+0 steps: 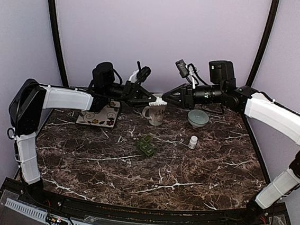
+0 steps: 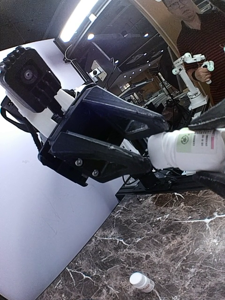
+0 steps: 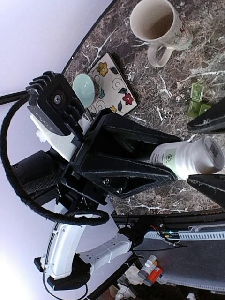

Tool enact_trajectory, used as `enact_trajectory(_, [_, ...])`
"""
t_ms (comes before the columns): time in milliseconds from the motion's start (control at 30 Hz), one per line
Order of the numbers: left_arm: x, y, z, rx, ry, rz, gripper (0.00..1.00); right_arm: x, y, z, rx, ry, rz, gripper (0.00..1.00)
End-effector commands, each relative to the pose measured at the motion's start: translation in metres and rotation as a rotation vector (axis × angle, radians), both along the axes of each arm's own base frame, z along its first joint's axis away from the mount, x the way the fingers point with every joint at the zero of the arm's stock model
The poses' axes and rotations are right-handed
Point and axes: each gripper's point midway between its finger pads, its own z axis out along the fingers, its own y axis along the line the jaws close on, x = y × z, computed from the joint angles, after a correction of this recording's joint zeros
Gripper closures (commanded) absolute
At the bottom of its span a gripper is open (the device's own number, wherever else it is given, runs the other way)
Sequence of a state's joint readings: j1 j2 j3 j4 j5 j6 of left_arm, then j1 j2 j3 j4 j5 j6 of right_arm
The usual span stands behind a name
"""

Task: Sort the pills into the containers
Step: Open the lid of the pill bottle.

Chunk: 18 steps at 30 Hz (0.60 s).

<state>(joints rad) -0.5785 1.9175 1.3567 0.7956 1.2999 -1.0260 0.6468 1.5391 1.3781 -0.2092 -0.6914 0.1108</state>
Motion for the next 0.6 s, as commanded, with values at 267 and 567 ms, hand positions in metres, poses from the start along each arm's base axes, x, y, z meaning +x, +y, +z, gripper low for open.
enact_trajectory(267, [-0.0067, 0.0023, 0.0138, -0.036, -0.062, -0.026, 0.98, 0.0038, 0.0034, 0.0060, 0.029, 0.003, 0.022, 0.84])
enact_trajectory(567, [-0.0067, 0.0026, 0.0128, -0.034, -0.060, -0.023, 0.98, 0.0025, 0.0041, 0.0044, 0.027, 0.013, 0.028, 0.86])
